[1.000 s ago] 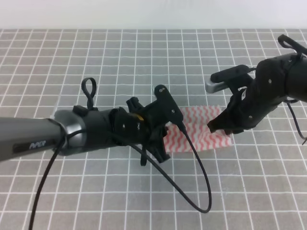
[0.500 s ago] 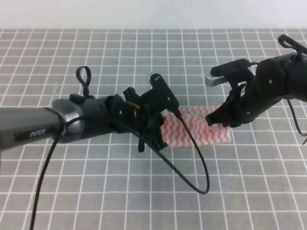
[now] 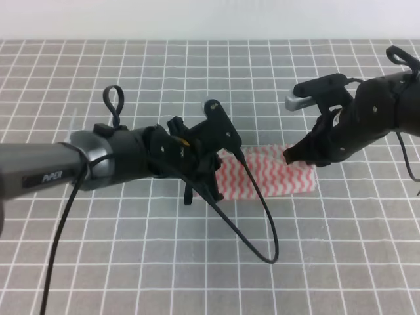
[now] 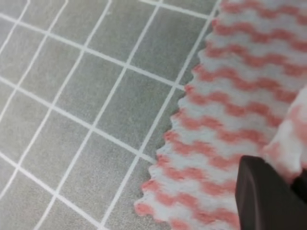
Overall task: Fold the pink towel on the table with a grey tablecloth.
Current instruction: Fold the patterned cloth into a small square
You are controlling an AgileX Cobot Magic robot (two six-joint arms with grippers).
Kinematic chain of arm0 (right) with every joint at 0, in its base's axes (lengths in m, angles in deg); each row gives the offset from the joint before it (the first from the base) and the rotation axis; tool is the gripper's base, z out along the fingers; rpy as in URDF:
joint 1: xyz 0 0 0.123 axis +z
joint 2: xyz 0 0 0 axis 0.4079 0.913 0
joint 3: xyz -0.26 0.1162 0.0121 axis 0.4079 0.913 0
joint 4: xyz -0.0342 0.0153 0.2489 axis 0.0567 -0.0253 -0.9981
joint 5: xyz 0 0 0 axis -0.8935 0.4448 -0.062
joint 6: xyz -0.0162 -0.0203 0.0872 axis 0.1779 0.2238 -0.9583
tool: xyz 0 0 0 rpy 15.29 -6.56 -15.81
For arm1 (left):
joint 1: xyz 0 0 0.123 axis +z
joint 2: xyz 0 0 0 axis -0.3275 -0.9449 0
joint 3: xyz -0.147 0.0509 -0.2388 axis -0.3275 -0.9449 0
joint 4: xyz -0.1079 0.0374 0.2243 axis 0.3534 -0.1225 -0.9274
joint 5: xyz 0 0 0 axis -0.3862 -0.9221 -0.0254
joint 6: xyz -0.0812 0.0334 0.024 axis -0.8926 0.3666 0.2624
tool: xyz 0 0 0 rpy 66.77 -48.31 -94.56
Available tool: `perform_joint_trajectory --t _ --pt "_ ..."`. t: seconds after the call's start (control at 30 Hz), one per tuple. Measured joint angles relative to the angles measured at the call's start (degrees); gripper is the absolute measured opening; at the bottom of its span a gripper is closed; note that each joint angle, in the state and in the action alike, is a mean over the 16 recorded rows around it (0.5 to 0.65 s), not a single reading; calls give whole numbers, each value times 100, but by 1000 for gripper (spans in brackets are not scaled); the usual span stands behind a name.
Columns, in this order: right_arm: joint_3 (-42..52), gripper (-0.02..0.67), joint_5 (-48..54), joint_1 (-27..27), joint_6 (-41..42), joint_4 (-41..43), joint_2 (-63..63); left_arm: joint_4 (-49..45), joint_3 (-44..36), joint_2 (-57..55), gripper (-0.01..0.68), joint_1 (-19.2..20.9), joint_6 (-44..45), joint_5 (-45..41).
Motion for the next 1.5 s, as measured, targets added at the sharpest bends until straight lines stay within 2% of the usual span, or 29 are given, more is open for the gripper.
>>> perform_joint_trajectory --t 1.5 --pt "0 -2 -497 -28 -15 -29 308 -117 438 -320 0 411 -4 -306"
